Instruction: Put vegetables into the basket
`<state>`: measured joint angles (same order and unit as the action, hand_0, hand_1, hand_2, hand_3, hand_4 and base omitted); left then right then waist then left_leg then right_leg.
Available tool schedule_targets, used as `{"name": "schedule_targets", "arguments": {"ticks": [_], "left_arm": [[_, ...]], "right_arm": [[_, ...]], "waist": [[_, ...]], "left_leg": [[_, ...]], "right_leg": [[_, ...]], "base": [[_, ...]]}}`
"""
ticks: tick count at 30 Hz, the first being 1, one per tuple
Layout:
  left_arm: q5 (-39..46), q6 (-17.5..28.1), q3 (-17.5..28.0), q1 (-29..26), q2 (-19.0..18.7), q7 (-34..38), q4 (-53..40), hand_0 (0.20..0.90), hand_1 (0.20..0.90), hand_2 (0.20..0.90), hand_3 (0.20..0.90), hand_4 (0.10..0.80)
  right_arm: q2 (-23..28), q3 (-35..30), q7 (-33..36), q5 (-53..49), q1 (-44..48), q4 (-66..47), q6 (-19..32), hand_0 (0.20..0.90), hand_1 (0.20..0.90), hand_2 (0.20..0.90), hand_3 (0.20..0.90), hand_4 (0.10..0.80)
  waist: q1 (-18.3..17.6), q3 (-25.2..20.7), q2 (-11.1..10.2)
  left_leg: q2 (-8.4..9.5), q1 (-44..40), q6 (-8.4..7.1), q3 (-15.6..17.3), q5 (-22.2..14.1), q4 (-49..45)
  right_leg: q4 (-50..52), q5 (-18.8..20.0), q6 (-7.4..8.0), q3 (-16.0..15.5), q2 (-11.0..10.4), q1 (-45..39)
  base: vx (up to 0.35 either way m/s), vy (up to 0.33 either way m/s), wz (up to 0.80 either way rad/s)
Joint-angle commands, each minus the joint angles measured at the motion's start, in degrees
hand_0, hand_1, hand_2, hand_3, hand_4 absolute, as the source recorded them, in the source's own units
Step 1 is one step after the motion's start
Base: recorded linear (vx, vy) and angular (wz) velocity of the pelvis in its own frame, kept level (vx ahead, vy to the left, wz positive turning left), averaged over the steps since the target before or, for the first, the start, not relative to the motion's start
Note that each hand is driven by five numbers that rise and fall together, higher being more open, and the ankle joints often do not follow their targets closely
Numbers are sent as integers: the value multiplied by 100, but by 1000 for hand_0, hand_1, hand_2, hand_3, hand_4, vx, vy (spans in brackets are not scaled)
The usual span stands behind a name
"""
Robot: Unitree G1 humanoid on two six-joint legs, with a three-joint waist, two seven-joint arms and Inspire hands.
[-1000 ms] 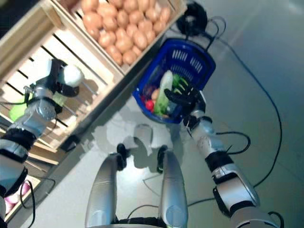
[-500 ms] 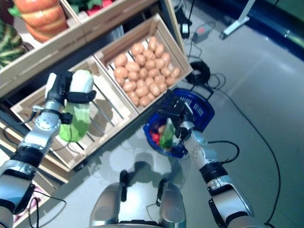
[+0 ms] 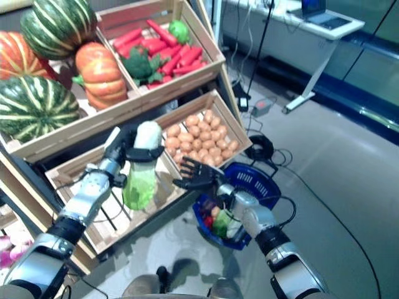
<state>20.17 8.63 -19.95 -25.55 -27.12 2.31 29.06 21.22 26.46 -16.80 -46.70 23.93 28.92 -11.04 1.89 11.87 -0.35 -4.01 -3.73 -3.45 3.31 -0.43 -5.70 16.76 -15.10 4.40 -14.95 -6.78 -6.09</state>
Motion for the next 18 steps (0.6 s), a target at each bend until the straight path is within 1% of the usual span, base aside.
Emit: {"name": "schedule_targets", "arguments": {"ticks": [1, 5, 14, 17, 18], "left_arm": [[295, 862, 6, -352, 10, -95, -517, 300, 300, 300, 300, 400], [347, 789, -76, -375, 121, -203, -629, 300, 300, 300, 300, 400], [464, 656, -290, -368, 341, -404, -665, 300, 300, 300, 300, 400], [530, 704, -322, -395, 399, -496, -626, 300, 300, 300, 300, 400], [536, 793, -340, -403, 430, -576, -626, 300, 300, 300, 300, 400]], "right_arm": [[-138, -122, -431, -26, 228, -368, 370, 900, 900, 900, 900, 800], [-157, -94, -581, -23, 332, -357, 173, 900, 900, 900, 900, 800], [-355, 27, -317, -178, 553, -309, 91, 900, 900, 900, 900, 800], [-447, 74, -112, -209, 643, -272, -4, 900, 900, 900, 900, 800], [-477, 80, -52, -237, 676, -234, -83, 900, 900, 900, 900, 800]], "waist": [[61, -607, -102], [105, -705, -113], [191, -777, -135], [212, -783, -144], [218, -780, -145]], "left_leg": [[102, -162, -21, 46, -7, 140], [97, -240, -38, 30, 72, 398], [106, -396, 5, -31, 94, 605], [113, -430, 15, -60, 75, 590], [112, -442, 18, -67, 62, 570]], "right_leg": [[-1038, 1175, -108, 137, -88, -184], [-1246, 1245, -86, 92, -55, -279], [-1285, 1216, -110, 45, -7, -393], [-1253, 1187, -125, 48, -3, -417], [-1236, 1172, -136, 51, -5, -431]], "base": [[37, -43, 3], [37, -29, 3], [39, -21, 9], [39, -20, 6], [34, -10, 4]]}}
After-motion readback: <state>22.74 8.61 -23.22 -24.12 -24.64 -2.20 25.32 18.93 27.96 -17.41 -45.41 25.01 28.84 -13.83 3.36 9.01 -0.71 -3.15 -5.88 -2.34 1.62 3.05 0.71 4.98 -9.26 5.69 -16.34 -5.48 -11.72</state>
